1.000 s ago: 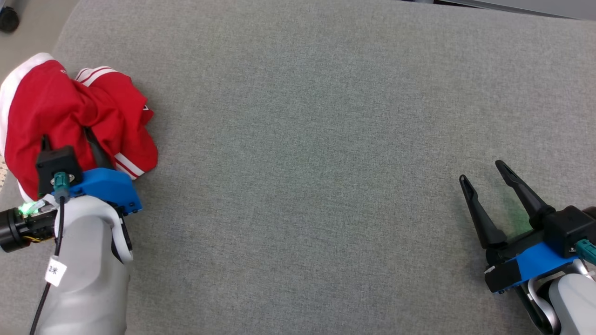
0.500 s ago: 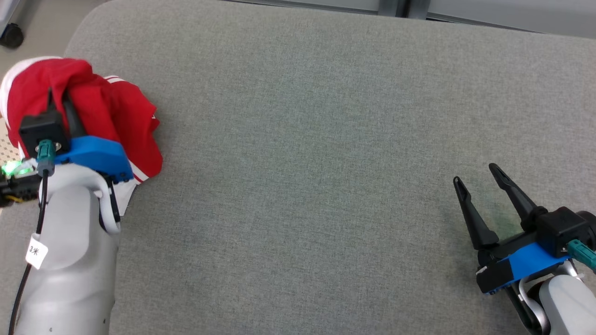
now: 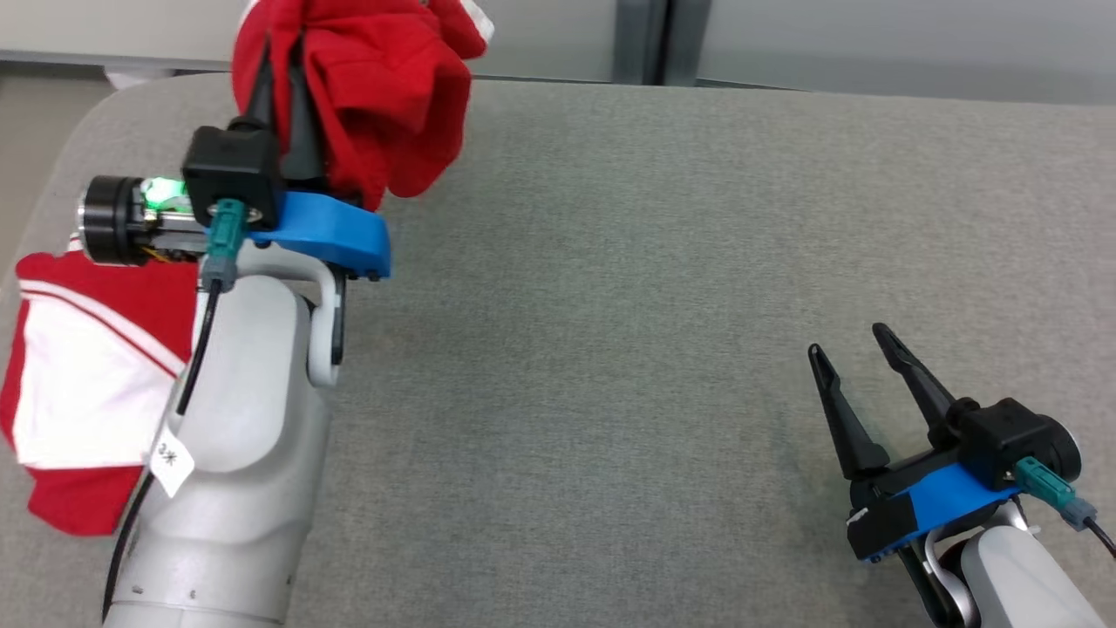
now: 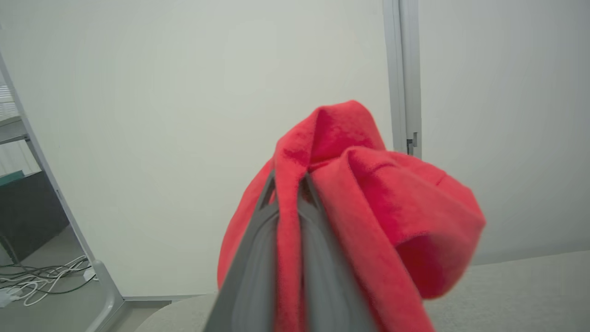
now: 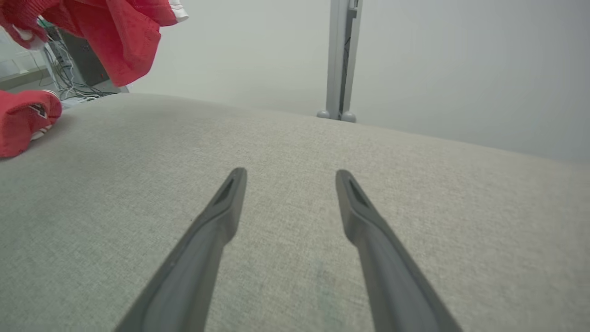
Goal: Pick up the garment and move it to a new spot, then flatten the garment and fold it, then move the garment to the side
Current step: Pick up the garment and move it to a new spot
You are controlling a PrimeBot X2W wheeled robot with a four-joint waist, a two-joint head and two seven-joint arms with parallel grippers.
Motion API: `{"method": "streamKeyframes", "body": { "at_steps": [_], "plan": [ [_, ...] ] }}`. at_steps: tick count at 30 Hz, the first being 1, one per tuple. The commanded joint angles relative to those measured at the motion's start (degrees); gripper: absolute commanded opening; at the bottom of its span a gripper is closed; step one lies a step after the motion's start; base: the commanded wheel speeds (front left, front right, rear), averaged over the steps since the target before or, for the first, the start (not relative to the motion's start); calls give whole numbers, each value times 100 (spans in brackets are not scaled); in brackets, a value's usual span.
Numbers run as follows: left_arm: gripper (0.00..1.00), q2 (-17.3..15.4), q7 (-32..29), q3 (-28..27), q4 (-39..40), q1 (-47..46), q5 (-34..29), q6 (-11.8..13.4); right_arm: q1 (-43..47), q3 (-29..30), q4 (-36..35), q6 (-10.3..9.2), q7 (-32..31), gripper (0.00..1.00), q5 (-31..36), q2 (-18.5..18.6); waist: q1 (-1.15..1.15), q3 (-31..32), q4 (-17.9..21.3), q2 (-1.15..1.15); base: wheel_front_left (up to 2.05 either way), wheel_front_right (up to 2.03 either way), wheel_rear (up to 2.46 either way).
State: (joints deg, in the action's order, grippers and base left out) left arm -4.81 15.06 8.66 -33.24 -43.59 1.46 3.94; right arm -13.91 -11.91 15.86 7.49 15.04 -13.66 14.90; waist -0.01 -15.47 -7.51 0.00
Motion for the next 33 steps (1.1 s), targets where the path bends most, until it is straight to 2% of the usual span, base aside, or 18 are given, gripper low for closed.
{"method": "streamKeyframes", "body": {
  "at_steps": [1,6,9,16,21,23,24,28,33],
  "plan": [
    [0,55,16,109,0,16,25,-52,-53,3,42,1,19,100,-8,-46,1,177,287,0,0,0,0],
    [0,172,16,486,-127,129,307,-166,-92,-18,121,1,19,100,-35,-157,1,228,825,0,0,0,0],
    [0,197,17,946,-139,251,697,-148,-111,-22,154,1,18,100,-67,-199,1,235,1149,0,0,0,0],
    [0,184,17,2147,12,531,1695,259,-145,-26,212,1,18,100,-81,-272,1,232,1708,0,0,0,0],
    [0,184,17,2556,-3,623,1959,471,-148,-53,209,1,18,100,-104,-287,1,207,1872,0,0,0,0],
    [46,183,16,2682,-94,710,2025,532,-137,-48,210,1,18,100,-108,-302,1,209,1898,0,0,0,0],
    [100,180,17,2703,-130,742,2039,585,-124,-40,211,1,19,100,-107,-303,1,216,1899,0,0,0,0],
    [100,184,17,2665,-224,913,1997,740,-42,14,232,1,18,100,-83,-317,1,286,1805,0,0,0,0],
    [100,185,17,2311,-303,1285,1745,749,37,36,244,1,18,100,-27,-331,1,470,1592,0,0,0,0]
  ]
}}
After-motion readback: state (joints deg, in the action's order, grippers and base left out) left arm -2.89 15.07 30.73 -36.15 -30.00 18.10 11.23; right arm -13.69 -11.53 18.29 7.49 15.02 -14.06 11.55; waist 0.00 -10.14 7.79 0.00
